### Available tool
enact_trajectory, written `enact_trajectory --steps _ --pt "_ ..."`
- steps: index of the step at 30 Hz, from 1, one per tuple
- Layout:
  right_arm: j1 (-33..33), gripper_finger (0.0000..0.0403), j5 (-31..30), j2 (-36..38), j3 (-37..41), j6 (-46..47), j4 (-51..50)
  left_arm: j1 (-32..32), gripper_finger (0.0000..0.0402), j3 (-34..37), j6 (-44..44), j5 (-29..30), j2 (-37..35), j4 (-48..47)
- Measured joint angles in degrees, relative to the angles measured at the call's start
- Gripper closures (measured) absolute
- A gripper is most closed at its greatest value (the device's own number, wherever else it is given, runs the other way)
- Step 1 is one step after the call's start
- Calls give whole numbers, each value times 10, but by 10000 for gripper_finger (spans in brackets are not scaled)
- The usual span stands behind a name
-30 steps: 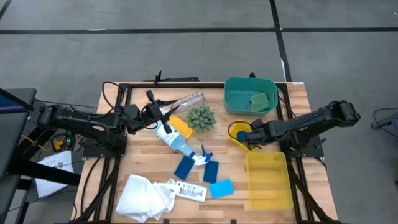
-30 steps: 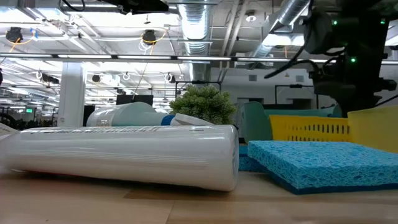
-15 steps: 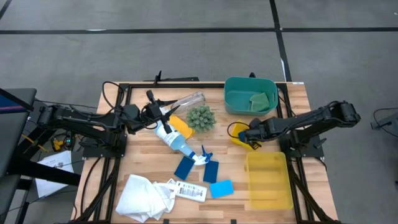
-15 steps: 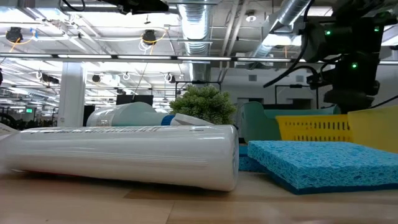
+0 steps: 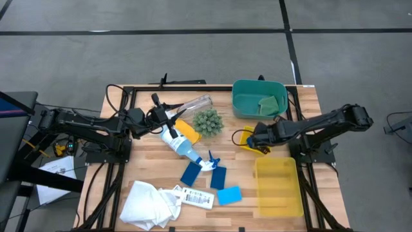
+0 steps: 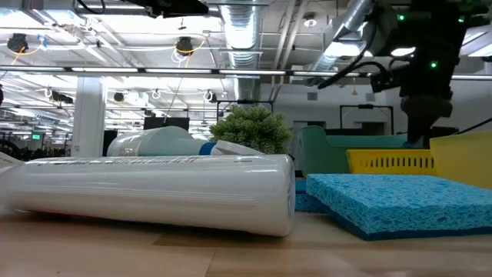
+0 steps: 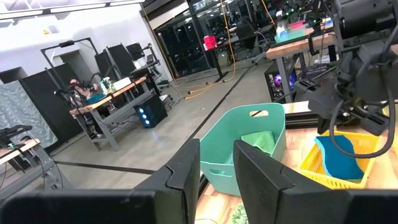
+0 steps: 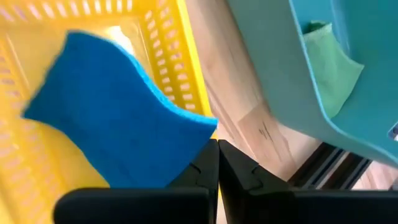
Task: Pick & Place Kitchen Items
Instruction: Put the blue sponge into the top yellow bin
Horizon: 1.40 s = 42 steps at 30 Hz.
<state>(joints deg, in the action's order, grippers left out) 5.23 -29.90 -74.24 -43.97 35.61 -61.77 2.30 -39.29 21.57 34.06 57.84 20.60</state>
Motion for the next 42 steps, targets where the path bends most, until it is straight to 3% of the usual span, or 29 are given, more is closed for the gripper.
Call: enact_trajectory --steps 6,15,19,27,31,36,42 --pt "-2 402 3 1 -21 42 7 0 309 0 0 0 0 0" --pt "-13 393 39 14 -20 194 8 0 309 0 0 0 0 0" --pt "-12 354 65 23 -20 220 8 0 309 0 0 0 0 0" --pt "-22 238 92 23 2 243 14 0 309 0 0 0 0 0" --pt "-25 215 91 23 19 254 19 0 309 0 0 0 0 0" --pt "-25 235 106 23 41 248 59 0 309 0 0 0 0 0" --pt "-25 337 108 23 49 244 73 0 309 0 0 0 0 0"
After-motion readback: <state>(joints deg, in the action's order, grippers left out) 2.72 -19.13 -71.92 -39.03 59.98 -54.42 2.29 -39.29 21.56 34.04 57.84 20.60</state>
